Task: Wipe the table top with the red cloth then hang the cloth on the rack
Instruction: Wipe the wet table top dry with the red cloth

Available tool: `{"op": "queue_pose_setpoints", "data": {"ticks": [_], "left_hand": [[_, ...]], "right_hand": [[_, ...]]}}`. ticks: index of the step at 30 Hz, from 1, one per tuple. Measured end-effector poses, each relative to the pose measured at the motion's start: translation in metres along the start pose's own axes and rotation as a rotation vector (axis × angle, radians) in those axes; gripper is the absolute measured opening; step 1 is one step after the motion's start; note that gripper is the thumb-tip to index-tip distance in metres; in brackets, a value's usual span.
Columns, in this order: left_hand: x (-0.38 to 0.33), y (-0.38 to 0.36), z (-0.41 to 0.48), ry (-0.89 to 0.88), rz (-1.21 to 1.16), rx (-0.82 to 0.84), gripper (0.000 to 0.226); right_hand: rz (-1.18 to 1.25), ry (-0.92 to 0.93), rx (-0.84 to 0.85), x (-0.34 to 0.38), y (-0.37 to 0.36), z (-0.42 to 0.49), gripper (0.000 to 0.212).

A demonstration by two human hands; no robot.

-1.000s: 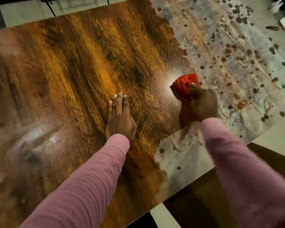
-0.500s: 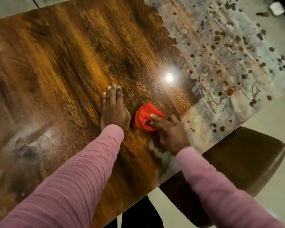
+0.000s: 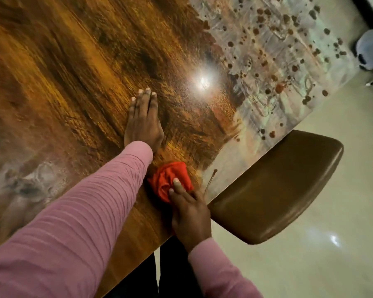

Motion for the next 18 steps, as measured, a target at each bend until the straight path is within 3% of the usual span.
{"op": "queue_pose_setpoints", "data": {"ticks": [2, 5, 7, 10, 12, 15, 18], "left_hand": [[-0.001, 0.000, -0.002, -0.014, 0.025, 0.012, 0.056], [-0.005, -0.005, -0.009, -0.087, 0.085, 0.049, 0.056], [-0.010, -0.008, -0.012, -0.152, 0.096, 0.062, 0.056], [-0.017, -0.009, -0.014, -0.162, 0.078, 0.061, 0.056], [-0.024, -0.011, -0.014, -0.161, 0.051, 0.070, 0.057], [-0.038, -0.014, -0.007, -0.182, 0.018, 0.081, 0.057], [-0.055, -0.014, 0.006, -0.178, -0.030, 0.067, 0.057]], "right_hand": [[0.013, -0.062, -0.030, -0.011, 0.007, 0.009, 0.055], [0.061, -0.409, -0.227, -0.052, 0.046, 0.044, 0.053], [0.071, -0.668, -0.252, -0.089, 0.075, 0.066, 0.048], [0.147, -0.844, -0.267, -0.106, 0.087, 0.072, 0.038], [0.203, -0.861, -0.265, -0.081, 0.064, 0.049, 0.041], [0.274, -0.714, -0.158, -0.016, 0.005, -0.004, 0.050], [0.268, -0.681, -0.087, 0.012, -0.013, -0.025, 0.047]]}}
Point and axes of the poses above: each hand's wrist, its own z-axis towards the middle knuckle, its own y-axis out of the back of the hand, x = y × z, the point moved 4 cm from there along z, towards the middle knuckle, and after that the axes turned 13 degrees about x, right-handed, at the moved point
